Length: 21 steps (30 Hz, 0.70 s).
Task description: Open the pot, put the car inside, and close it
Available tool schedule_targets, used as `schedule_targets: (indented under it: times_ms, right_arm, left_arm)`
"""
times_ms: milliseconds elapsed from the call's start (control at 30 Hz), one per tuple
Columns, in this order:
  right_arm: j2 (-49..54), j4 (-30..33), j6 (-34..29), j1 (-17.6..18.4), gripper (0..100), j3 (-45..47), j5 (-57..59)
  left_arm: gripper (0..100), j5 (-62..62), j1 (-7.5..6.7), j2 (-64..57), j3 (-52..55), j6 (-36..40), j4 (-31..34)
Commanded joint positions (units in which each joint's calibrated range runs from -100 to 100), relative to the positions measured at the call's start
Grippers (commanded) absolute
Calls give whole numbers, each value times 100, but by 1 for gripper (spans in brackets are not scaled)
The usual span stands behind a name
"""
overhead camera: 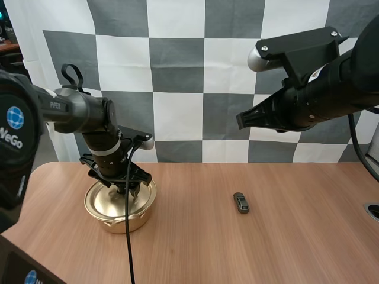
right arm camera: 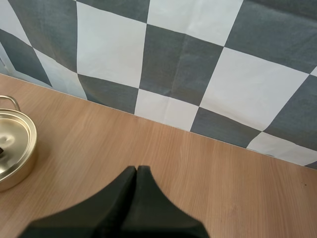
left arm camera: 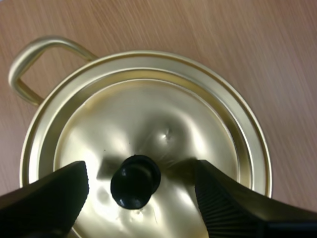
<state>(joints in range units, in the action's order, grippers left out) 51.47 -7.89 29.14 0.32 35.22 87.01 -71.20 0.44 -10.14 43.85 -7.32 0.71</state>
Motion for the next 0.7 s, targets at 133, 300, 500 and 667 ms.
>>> schedule_targets:
  times_ms: [133, 300, 500, 667]
  right_arm:
    - [3, 2, -7, -4, 0, 5, 78]
    - [3, 2, -7, -4, 0, 5, 78]
    - [3, 2, -7, -4, 0, 5, 78]
    - [3, 2, -7, -4, 0, 5, 78]
  left_arm:
    - [100, 49, 3, 185, 63, -8, 6]
    - [100, 12, 3, 196, 63, -8, 6]
    - [40, -23, 3, 196, 63, 179, 6]
    - [1, -23, 3, 196, 63, 426, 68]
